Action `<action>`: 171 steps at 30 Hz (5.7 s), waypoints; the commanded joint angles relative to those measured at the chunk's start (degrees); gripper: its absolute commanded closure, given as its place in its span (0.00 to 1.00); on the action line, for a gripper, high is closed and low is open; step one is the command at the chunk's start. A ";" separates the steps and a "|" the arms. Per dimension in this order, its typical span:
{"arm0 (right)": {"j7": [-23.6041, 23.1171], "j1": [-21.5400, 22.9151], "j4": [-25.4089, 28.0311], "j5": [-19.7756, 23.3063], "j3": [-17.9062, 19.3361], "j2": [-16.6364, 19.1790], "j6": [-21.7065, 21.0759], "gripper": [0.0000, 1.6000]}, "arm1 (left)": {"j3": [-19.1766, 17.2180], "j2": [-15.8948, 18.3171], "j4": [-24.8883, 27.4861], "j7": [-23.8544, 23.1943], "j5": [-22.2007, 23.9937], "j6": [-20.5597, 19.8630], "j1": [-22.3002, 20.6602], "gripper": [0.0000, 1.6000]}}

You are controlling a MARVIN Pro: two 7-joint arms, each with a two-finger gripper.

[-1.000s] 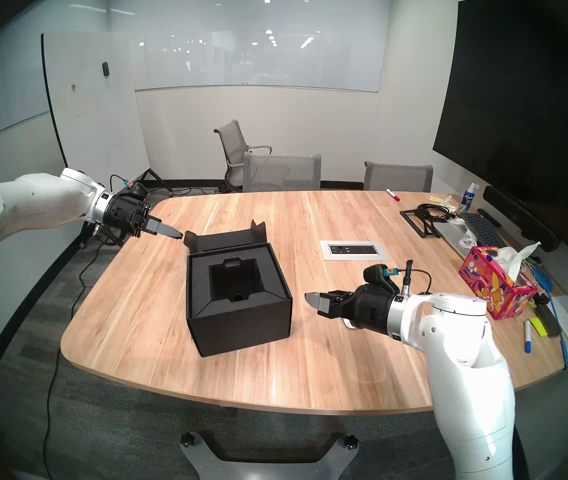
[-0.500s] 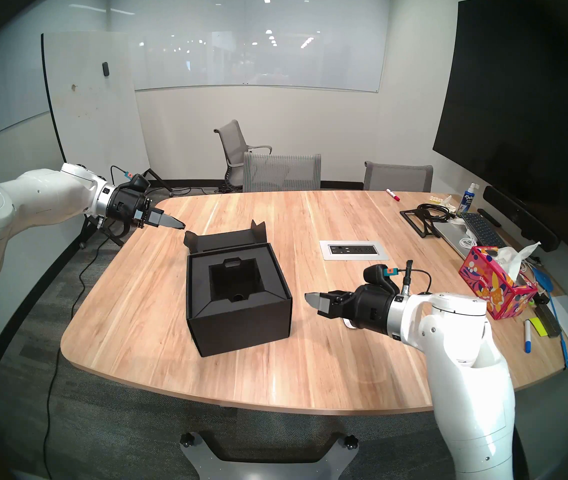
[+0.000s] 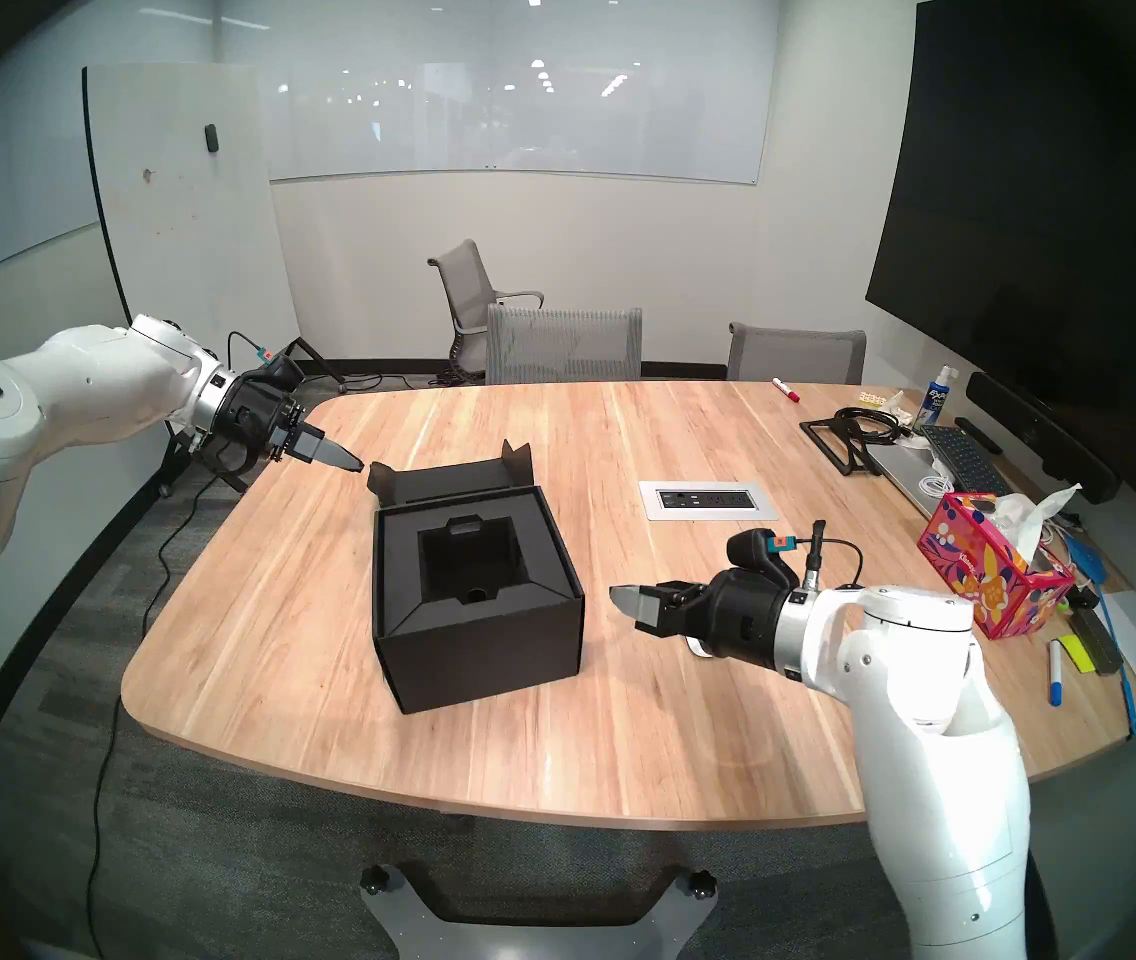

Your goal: Open the box and place the mouse inside

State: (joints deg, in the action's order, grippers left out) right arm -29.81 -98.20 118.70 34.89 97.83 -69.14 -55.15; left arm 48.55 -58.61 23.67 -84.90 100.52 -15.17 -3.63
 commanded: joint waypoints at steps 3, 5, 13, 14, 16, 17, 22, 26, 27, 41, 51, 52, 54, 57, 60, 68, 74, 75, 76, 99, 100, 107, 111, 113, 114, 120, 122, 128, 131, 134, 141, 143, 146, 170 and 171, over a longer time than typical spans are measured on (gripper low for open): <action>0.08 0.44 1.14 0.15 -0.11 0.13 0.15 0.00 | -0.50 -0.45 -0.75 -0.10 -0.67 -1.36 -1.73 1.00; 0.09 0.44 1.15 0.15 -0.11 0.13 0.15 0.00 | -0.67 -0.44 -0.78 -0.10 -0.87 -1.42 -1.70 1.00; 0.09 0.44 1.15 0.15 -0.11 0.13 0.15 0.00 | -1.32 -0.39 -0.87 -0.10 -1.52 -1.62 -1.57 1.00; 0.09 0.44 1.15 0.15 -0.11 0.13 0.15 0.00 | -1.39 -0.39 -0.88 -0.10 -1.58 -1.64 -1.56 1.00; 0.09 0.44 1.15 0.15 -0.11 0.13 0.15 0.00 | -1.49 -0.38 -0.89 -0.10 -1.66 -1.67 -1.53 1.00; 0.09 0.44 1.15 0.15 -0.11 0.13 0.15 0.00 | -1.54 -0.37 -0.90 -0.10 -1.70 -1.68 -1.52 1.00; 0.10 0.44 1.15 0.15 -0.11 0.13 0.15 0.00 | -1.78 -0.35 -0.93 -0.10 -1.90 -1.73 -1.47 1.00; 0.10 0.44 1.15 0.15 -0.11 0.13 0.15 0.00 | -1.94 -0.33 -0.94 -0.10 -2.05 -1.76 -1.44 1.00; 0.10 0.44 1.15 0.15 -0.11 0.13 0.15 0.00 | -1.99 -0.32 -0.94 -0.10 -2.09 -1.77 -1.43 1.00; 0.10 0.44 1.16 0.15 -0.11 0.13 0.15 0.00 | -2.52 -0.25 -0.95 -0.10 -2.58 -1.85 -1.35 1.00; 0.11 0.44 1.16 0.16 -0.11 0.13 0.15 0.00 | -2.88 -0.20 -0.96 -0.10 -2.91 -1.88 -1.29 1.00; 0.11 0.44 1.16 0.16 -0.11 0.13 0.15 0.00 | -2.91 -0.20 -0.96 -0.10 -2.94 -1.88 -1.29 1.00; 0.11 0.44 1.16 0.16 -0.11 0.13 0.15 0.00 | -2.98 -0.19 -0.96 -0.10 -3.00 -1.89 -1.28 1.00; 0.11 0.44 1.16 0.16 -0.11 0.13 0.15 0.00 | -3.07 -0.18 -0.96 -0.10 -3.08 -1.90 -1.26 1.00; 0.11 0.44 1.16 0.16 -0.11 0.13 0.15 0.00 | -3.14 -0.17 -0.96 -0.10 -3.15 -1.91 -1.25 1.00; 0.12 0.44 1.16 0.18 -0.11 0.14 0.15 0.00 | -3.39 -0.13 -0.96 -0.10 -3.38 -1.95 -1.21 1.00; 0.12 0.44 1.16 0.17 -0.11 0.13 0.15 0.00 | -3.55 -0.11 -0.97 -0.10 -3.53 -1.97 -1.18 1.00; 0.12 0.44 1.16 0.17 -0.11 0.13 0.15 0.00 | -3.58 -0.11 -0.97 -0.10 -3.55 -1.98 -1.18 1.00; 0.12 0.44 1.16 0.17 -0.11 0.13 0.15 0.00 | -3.61 -0.11 -0.97 -0.10 -3.57 -1.98 -1.17 1.00; 0.14 0.77 0.74 -0.34 -0.66 1.06 0.15 0.00 | -4.16 -0.03 -0.98 -0.10 -4.08 -2.07 -1.08 1.00; 0.07 0.90 0.50 -0.53 -0.92 1.51 0.15 0.00 | -4.19 -0.03 -0.98 -0.10 -4.10 -2.08 -1.07 1.00; 1.16 0.46 -0.16 -0.45 -0.61 1.94 0.15 0.00 | -4.36 -0.01 -0.99 -0.10 -4.26 -2.10 -1.04 1.00; 2.63 -0.11 0.09 0.21 -0.83 3.17 0.15 0.00 | -4.45 0.00 -0.99 -0.10 -4.34 -2.11 -1.03 1.00; 2.96 -0.49 0.34 0.67 -0.61 3.47 0.15 0.00 | -4.49 0.01 -0.99 -0.10 -4.37 -2.12 -1.02 1.00; 3.59 -0.77 0.46 0.99 -0.56 3.70 0.15 0.00 | -4.49 0.01 -0.99 -0.10 -4.38 -2.12 -1.02 1.00; 6.00 -2.17 0.64 2.64 -0.31 5.50 0.15 0.00 | -4.59 0.02 -1.00 -0.10 -4.47 -2.13 -1.00 1.00; 6.74 -2.59 0.34 3.17 -0.06 5.81 0.15 0.00 | -4.62 0.02 -1.00 -0.10 -4.49 -2.13 -1.00 1.00; 8.98 -3.48 -0.84 5.27 0.56 7.03 0.15 0.00 | -4.70 0.03 -1.00 -0.10 -4.57 -2.15 -0.98 1.00; 10.07 -3.49 -1.19 6.74 0.49 7.95 0.15 0.00 | -4.75 0.04 -1.00 -0.10 -4.61 -2.15 -0.97 1.00; 11.06 -3.19 -2.00 8.25 0.48 9.26 0.15 0.00 | -4.77 0.04 -1.01 -0.10 -4.63 -2.16 -0.97 1.00; 12.92 -1.90 -4.88 11.91 0.50 12.49 0.15 0.00 | -4.82 0.04 -1.01 -0.10 -4.68 -2.16 -0.95 1.00; 13.33 -1.57 -5.73 12.58 0.52 13.31 0.15 0.00 | -4.83 0.05 -1.01 -0.10 -4.69 -2.16 -0.95 1.00; 13.92 -0.98 -6.86 13.93 0.16 14.56 0.15 0.00 | -4.86 0.05 -1.02 -0.10 -4.71 -2.17 -0.94 1.00; 16.41 9.02 -16.52 21.33 -8.71 23.45 0.15 0.00 | -5.00 0.05 -1.05 -0.10 -4.83 -2.17 -0.90 1.00; 16.53 9.39 -16.73 21.65 -9.10 23.84 0.15 0.00 | -5.00 0.05 -1.05 -0.10 -4.83 -2.17 -0.90 1.00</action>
State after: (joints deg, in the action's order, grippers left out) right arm -13.23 -93.19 102.14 54.15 90.01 -48.95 -55.15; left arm 43.96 -58.54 22.91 -84.93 95.54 -17.23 -3.46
